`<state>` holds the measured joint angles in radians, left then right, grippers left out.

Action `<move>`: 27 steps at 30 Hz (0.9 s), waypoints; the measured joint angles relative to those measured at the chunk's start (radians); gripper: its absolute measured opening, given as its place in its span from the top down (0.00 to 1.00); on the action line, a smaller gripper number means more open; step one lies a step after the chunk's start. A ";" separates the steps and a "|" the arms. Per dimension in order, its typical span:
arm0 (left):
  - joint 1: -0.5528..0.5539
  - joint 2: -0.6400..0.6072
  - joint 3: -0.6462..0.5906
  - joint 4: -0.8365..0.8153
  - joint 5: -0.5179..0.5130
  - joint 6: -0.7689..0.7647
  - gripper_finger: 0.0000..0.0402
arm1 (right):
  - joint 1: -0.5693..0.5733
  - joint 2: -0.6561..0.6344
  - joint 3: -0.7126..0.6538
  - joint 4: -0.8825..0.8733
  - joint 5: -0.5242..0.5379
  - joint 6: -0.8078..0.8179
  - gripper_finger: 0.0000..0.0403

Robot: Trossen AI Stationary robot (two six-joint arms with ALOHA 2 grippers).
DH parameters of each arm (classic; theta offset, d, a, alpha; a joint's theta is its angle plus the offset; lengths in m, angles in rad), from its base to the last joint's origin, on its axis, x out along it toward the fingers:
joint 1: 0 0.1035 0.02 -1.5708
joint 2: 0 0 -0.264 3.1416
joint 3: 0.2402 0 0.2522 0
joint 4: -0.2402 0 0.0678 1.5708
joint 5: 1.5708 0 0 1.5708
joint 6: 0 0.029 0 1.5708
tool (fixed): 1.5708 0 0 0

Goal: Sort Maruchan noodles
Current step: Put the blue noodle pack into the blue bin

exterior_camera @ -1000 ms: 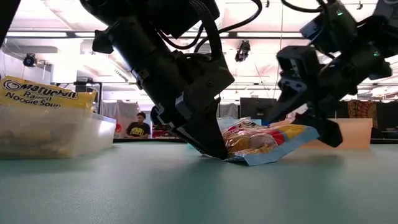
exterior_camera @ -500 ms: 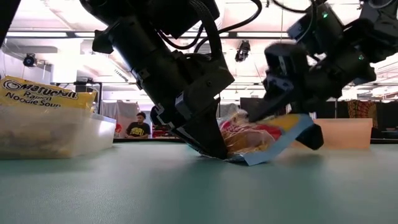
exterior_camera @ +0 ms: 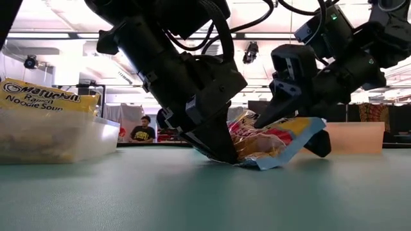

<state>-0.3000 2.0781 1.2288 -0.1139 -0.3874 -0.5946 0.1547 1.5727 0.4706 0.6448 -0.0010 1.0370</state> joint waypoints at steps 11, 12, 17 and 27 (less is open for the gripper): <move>0.000 -0.007 0.001 -0.006 0.002 -0.073 0.81 | 0.000 0.006 0.000 0.030 -0.009 0.003 0.67; 0.000 -0.011 0.001 -0.008 0.003 -0.088 0.81 | 0.000 0.006 0.000 0.030 -0.010 0.004 0.68; 0.002 -0.042 0.000 -0.057 0.012 -0.133 0.81 | 0.000 0.006 0.000 0.034 -0.028 0.026 0.68; -0.038 -0.110 0.070 -0.347 0.011 -0.204 0.81 | 0.000 0.004 -0.001 0.048 -0.034 0.038 0.68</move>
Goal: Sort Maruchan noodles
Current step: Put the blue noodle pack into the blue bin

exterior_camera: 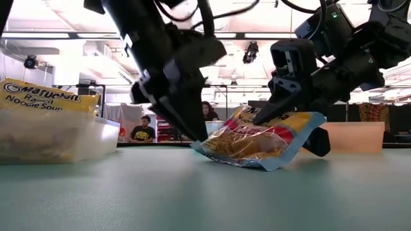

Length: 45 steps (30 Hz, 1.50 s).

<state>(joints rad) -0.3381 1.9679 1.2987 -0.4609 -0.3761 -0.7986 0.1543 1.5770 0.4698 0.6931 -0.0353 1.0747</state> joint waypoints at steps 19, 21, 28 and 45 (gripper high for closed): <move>-0.091 -0.031 -0.009 -0.151 -0.113 -0.209 0.81 | -0.100 -0.034 0.140 -0.191 -0.080 -0.199 0.68; -0.093 -0.035 -0.012 -0.166 -0.114 -0.209 0.81 | -0.117 -0.054 0.157 -0.222 -0.089 -0.217 0.68; -0.098 -0.039 -0.013 -0.186 -0.118 -0.179 0.81 | -0.215 -0.152 0.257 -0.444 -0.078 -0.348 0.69; -0.084 -0.102 -0.078 -0.201 -0.180 -0.173 0.81 | -0.541 -0.213 0.701 -1.044 -0.070 -0.930 0.69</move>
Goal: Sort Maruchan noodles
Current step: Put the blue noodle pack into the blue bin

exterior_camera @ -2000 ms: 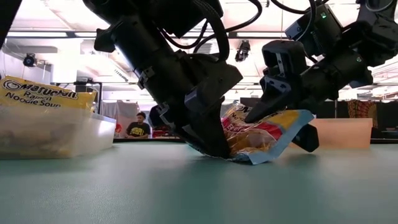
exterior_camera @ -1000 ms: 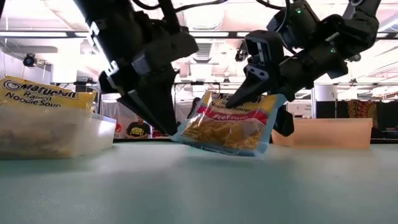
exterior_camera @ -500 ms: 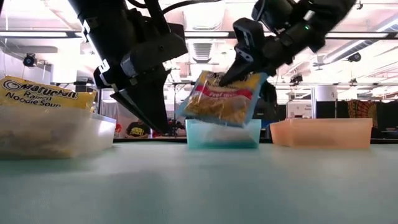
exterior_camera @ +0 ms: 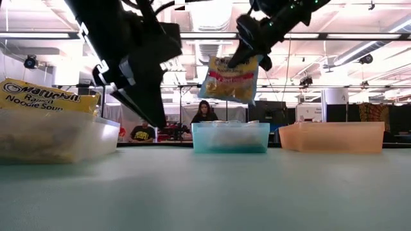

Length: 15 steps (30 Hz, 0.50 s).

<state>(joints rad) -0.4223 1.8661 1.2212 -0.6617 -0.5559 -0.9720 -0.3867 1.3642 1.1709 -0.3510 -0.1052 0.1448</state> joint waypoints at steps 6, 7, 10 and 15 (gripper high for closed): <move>0.015 -0.021 -0.034 0.009 -0.016 -0.068 0.81 | -0.055 0.056 -0.031 -0.011 -0.008 -0.074 0.69; 0.020 -0.021 -0.035 0.018 -0.020 -0.074 0.81 | -0.059 0.069 -0.042 -0.010 -0.008 -0.079 0.69; 0.036 -0.020 -0.040 0.045 -0.022 -0.074 0.81 | -0.063 0.104 -0.073 -0.006 -0.052 -0.083 0.69; 0.051 -0.020 -0.042 0.071 -0.022 -0.059 0.81 | -0.058 0.144 -0.097 0.017 -0.124 -0.128 0.69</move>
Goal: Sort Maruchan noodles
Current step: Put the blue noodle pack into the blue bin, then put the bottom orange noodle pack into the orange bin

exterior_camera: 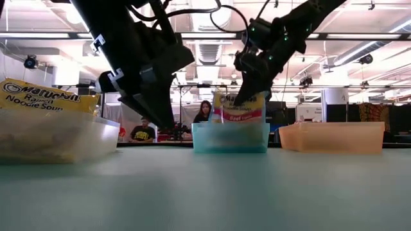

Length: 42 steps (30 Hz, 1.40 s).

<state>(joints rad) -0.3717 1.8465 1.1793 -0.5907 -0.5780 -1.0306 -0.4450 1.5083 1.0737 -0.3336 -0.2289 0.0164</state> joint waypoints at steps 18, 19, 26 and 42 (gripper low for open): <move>0.001 0.001 -0.024 0.060 0.004 -0.007 0.81 | -0.003 0.014 0.095 -0.077 0.030 0.040 0.56; 0.001 0.001 -0.024 0.059 0.004 -0.007 0.81 | -0.003 0.012 0.115 -0.119 0.030 0.052 0.55; -0.002 0.001 -0.024 0.051 0.004 -0.007 0.81 | 0.044 0.006 0.227 -0.400 -0.021 0.213 0.55; -0.040 0.002 -0.025 0.137 0.008 -0.062 0.81 | 0.608 -0.048 0.229 -0.692 0.119 0.614 0.61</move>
<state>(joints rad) -0.4118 1.8481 1.1545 -0.4537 -0.5697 -1.0925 0.1626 1.4605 1.3025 -1.0258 -0.1096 0.6300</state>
